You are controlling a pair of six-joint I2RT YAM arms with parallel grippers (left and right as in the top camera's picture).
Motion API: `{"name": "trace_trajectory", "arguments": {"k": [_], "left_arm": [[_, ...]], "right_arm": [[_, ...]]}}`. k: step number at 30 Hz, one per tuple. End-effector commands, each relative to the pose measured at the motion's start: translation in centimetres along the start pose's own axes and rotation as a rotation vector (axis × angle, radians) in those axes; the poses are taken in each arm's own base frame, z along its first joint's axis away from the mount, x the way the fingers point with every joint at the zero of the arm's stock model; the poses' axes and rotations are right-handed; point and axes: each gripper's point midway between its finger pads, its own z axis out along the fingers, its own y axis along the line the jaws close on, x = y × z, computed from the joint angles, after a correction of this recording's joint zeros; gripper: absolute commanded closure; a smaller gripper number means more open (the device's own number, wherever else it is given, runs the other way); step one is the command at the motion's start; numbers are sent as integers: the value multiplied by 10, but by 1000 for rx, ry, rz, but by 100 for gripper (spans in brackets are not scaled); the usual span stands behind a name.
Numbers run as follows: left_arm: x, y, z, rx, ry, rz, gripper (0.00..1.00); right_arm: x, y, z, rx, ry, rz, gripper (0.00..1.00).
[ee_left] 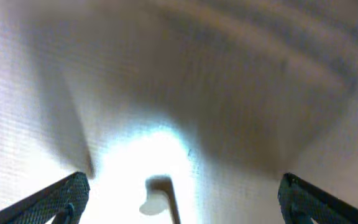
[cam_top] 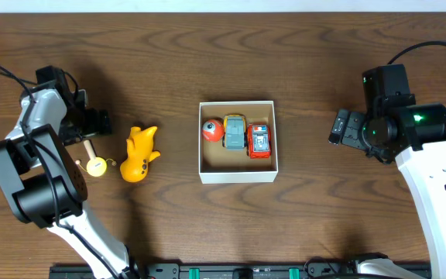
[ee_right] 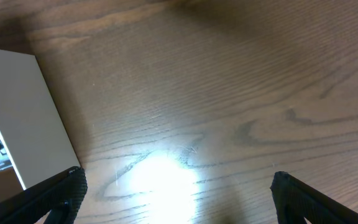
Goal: Pack container
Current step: 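Lower the left gripper and grasp the white toy's handle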
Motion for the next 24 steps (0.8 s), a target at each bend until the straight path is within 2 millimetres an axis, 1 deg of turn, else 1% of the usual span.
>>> {"name": "trace_trajectory", "arguments": {"k": [1,6,11,15,16,18,20,24], "left_arm": [[9,10,-9,-20,16,-123,2],[33,11,3,-23,83,-220,2],[34,11,12,-23,69,-219,2],[31,11,14,-23,53,-217,1],[30,11,14,-22,49,-217,5],[29,12,14,-22,44,-217,18],[29,12,14,-22,43,-217,28],[29,12,14,-22,43,-217,38]], "right_arm": [[0,-2,3,10,6,-3,2],[-1,-2,3,9,4,-2,2],[0,-2,3,10,6,-3,2],[2,-3,3,14,15,-4,2],[3,-4,3,15,17,-4,2],[3,-4,3,16,19,-5,2],[3,-4,3,16,19,-5,2],[3,-4,3,16,19,-5,2]]}}
